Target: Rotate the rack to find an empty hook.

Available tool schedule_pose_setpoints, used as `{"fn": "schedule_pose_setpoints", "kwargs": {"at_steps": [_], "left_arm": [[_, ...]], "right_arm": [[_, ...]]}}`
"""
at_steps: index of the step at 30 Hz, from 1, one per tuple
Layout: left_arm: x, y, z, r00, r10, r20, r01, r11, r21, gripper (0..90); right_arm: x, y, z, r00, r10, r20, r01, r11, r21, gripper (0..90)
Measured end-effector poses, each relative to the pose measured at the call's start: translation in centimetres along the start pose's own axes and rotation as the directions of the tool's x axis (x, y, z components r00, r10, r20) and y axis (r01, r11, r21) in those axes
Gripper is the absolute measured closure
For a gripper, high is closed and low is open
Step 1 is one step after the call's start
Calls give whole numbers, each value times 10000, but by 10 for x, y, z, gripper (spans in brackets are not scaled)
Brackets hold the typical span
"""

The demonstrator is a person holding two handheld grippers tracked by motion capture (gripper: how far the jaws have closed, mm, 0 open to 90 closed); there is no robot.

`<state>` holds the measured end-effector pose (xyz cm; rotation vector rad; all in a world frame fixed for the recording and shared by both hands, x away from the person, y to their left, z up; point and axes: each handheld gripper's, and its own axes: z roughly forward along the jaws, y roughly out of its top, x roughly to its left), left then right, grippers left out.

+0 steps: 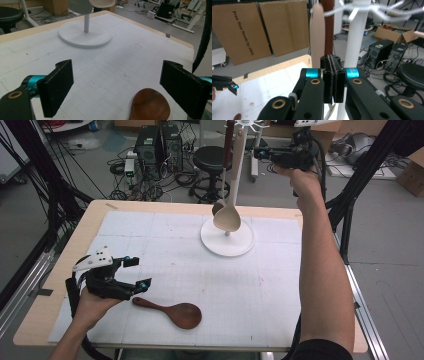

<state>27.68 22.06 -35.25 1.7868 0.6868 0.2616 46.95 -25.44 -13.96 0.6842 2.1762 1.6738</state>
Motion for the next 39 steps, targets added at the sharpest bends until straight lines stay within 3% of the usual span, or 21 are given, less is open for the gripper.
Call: {"fn": "schedule_pose_setpoints", "kwargs": {"at_steps": [10,16,24,39], "left_arm": [[0,0,1,10000,41,3,-41,10000,38,124],[0,0,2,10000,-2,31,2,10000,76,123],[-1,0,2,10000,33,22,-33,10000,67,123],[-1,0,-1,10000,25,63,-24,10000,-66,123]], "right_arm": [[-11,19,-11,9996,-53,284,52,10000,8,900],[-10,31,-8,9990,-332,283,334,9994,-70,900],[0,34,1,9987,-509,102,509,9987,-74,900],[17,37,21,9971,-709,281,712,9974,-104,900]]}}
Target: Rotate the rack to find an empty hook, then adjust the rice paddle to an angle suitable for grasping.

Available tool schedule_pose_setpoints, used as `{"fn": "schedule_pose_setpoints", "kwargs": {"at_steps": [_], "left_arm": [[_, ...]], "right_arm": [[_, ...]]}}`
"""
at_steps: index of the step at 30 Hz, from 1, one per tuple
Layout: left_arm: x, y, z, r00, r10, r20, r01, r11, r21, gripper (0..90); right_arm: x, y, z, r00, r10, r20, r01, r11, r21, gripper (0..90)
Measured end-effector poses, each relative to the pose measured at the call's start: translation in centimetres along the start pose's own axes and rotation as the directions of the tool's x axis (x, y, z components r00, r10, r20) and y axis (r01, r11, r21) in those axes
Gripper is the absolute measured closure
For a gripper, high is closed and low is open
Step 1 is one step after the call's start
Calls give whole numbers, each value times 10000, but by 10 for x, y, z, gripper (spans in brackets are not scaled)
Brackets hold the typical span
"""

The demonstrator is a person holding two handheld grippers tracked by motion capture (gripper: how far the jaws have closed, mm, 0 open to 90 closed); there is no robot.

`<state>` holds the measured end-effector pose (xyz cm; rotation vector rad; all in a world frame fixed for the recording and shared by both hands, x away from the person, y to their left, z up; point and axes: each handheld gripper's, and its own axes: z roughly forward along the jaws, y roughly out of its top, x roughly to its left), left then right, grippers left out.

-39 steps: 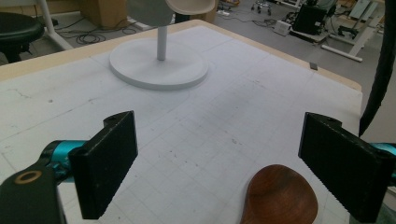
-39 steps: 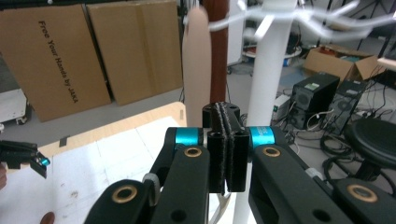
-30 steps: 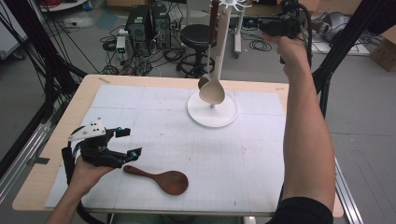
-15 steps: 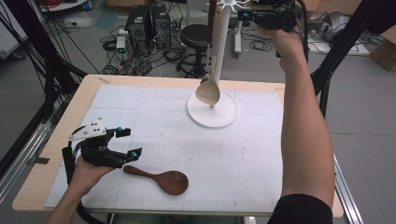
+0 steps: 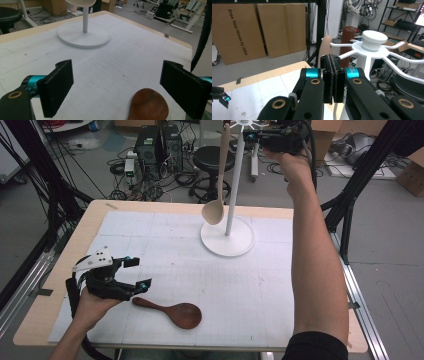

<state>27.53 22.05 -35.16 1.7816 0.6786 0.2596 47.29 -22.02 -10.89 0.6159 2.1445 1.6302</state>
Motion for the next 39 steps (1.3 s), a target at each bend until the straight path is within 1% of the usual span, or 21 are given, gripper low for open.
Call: {"fn": "schedule_pose_setpoints", "kwargs": {"at_steps": [6,8,10,12,15,18,21,23,25,29,30,31,33,39], "left_arm": [[0,0,-1,10000,26,-17,-26,10000,17,123],[0,0,0,10000,13,13,-13,10000,54,123],[0,0,0,10000,51,31,-51,10000,44,123],[1,0,1,10000,44,65,-44,10000,81,123],[0,0,1,10000,64,36,-64,9999,117,123],[1,-1,1,10000,29,39,-29,9999,115,123],[1,-1,1,10000,64,46,-65,9999,151,123],[1,-1,1,10000,71,50,-71,9999,150,123],[1,-1,1,10000,56,41,-57,9999,156,123],[1,-1,2,10000,70,58,-71,9998,207,124],[0,-1,2,9999,102,74,-104,9996,251,124],[0,-1,2,9999,131,65,-133,9995,298,125],[-1,-2,2,9999,157,73,-159,9994,300,126],[-2,-3,4,9995,270,140,-277,9985,477,139]], "right_arm": [[4,-1,1,10000,15,-34,-15,10000,-28,899],[6,-4,0,9999,-19,-113,20,10000,5,898],[10,-9,-1,9996,48,-290,-48,10000,4,875],[14,-16,-2,9994,48,-343,-44,9999,98,849],[18,-28,-3,9987,203,-471,-195,9996,181,835],[21,-40,-3,9982,204,-564,-191,9995,235,797],[26,-52,-2,9969,432,-660,-401,9980,484,762],[29,-60,-1,9961,469,-745,-426,9973,591,741],[35,-67,0,9944,533,-917,-471,9965,686,723],[46,-82,0,9927,536,-1083,-448,9957,815,667],[49,-85,0,9918,606,-1124,-506,9947,900,657],[52,-89,-1,9923,522,-1127,-426,9954,856,656],[57,-96,-3,9913,564,-1191,-462,9952,867,619],[70,-120,-13,9889,818,-1237,-702,9929,957,570]]}}
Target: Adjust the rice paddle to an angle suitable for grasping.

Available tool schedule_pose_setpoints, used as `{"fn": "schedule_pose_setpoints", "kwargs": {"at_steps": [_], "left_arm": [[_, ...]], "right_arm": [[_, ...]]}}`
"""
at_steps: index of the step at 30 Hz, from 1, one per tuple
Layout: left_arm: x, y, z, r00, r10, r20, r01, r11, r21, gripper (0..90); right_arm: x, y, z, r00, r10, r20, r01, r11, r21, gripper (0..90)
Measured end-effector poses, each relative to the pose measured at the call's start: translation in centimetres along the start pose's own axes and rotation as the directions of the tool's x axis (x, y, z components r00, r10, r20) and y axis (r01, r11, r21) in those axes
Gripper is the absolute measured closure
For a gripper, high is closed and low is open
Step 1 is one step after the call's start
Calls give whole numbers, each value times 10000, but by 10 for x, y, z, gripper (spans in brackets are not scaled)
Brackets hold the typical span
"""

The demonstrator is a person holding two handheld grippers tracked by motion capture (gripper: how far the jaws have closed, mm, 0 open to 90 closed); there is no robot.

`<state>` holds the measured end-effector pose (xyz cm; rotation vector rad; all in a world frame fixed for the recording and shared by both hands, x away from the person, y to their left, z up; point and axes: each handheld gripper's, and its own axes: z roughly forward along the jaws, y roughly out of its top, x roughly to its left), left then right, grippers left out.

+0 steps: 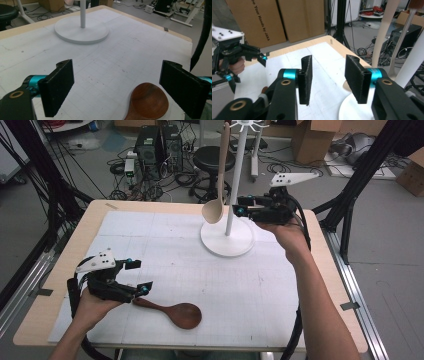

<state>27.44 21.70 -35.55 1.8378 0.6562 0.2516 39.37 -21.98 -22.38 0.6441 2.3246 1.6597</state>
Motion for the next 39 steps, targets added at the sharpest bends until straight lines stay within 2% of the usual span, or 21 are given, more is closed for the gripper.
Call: {"fn": "schedule_pose_setpoints", "kwargs": {"at_steps": [5,11,14,20,26,29,34,39], "left_arm": [[-3,-1,3,9998,193,16,-193,9994,297,160],[-8,-3,3,9994,334,131,-340,9982,498,241],[-8,-5,6,9982,528,284,-549,9954,786,288],[-5,-17,9,9980,403,487,-460,9916,1210,396],[-3,-24,12,9960,595,672,-702,9828,1707,497],[-3,-28,14,9959,540,729,-670,9796,1896,553],[-3,-37,19,9941,567,924,-766,9706,2280,662],[-3,-41,23,9891,781,1246,-1086,9593,2605,796]], "right_arm": [[6,-17,-6,9998,212,68,-212,9998,-14,494],[17,-41,-12,9990,407,160,-403,9990,-216,410],[22,-55,-12,9988,465,148,-464,9989,-97,381],[27,-83,-10,9971,741,146,-742,9972,55,341],[30,-103,-11,9956,872,332,-879,9959,198,315],[33,-111,-14,9947,931,440,-940,9954,193,305],[36,-121,-17,9937,977,555,-987,9950,171,303],[40,-130,-17,9940,907,608,-926,9952,304,302]]}}
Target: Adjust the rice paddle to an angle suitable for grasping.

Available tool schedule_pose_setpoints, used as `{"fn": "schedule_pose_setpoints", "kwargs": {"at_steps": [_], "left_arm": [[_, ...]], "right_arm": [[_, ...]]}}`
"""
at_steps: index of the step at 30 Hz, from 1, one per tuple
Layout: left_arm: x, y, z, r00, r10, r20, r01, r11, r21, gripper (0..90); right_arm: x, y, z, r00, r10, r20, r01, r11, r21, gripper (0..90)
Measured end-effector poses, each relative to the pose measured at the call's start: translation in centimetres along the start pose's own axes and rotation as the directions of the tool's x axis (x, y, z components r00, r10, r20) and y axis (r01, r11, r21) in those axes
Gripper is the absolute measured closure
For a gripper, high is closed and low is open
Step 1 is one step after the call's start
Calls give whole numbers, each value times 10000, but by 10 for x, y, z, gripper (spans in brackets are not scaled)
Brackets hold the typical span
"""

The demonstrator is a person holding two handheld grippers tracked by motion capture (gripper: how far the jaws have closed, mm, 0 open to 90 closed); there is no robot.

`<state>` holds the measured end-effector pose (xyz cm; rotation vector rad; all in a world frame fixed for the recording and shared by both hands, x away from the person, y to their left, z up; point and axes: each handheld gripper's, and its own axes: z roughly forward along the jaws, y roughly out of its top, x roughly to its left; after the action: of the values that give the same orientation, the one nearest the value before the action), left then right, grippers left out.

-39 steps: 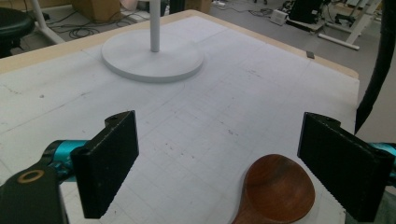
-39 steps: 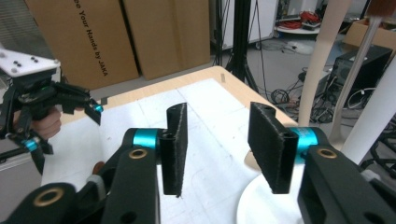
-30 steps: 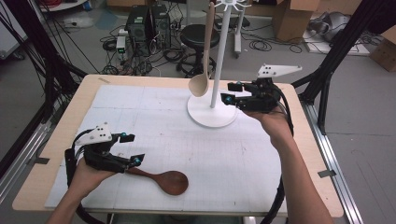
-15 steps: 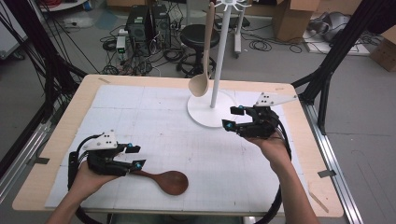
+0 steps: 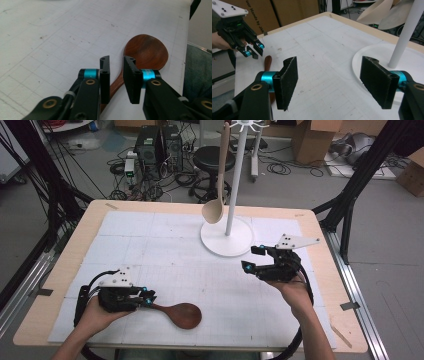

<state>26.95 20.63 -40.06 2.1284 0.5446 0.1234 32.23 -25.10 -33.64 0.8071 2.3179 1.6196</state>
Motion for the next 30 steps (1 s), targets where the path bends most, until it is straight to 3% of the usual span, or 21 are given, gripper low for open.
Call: {"fn": "schedule_pose_setpoints", "kwargs": {"at_steps": [5,8,14,17,21,30], "left_arm": [[-3,-4,10,9992,319,246,-336,9969,705,878],[-5,-6,17,9981,520,321,-556,9909,1225,884],[-8,-7,29,9970,525,576,-614,9842,1658,883],[-7,-7,34,9949,692,738,-829,9755,2039,883],[-8,-7,41,9936,644,925,-835,9719,2199,883],[-7,-2,47,9956,455,819,-610,9783,1978,879]], "right_arm": [[2,-9,3,10000,-10,-46,11,9998,195,300],[2,-13,4,10000,-27,-67,29,9997,251,299],[4,-20,5,10000,0,-45,1,9997,259,296],[5,-22,5,10000,5,-47,-4,9996,279,295],[6,-25,7,10000,-55,-22,55,9995,314,296],[7,-32,10,9999,-154,-36,156,9989,434,292]]}}
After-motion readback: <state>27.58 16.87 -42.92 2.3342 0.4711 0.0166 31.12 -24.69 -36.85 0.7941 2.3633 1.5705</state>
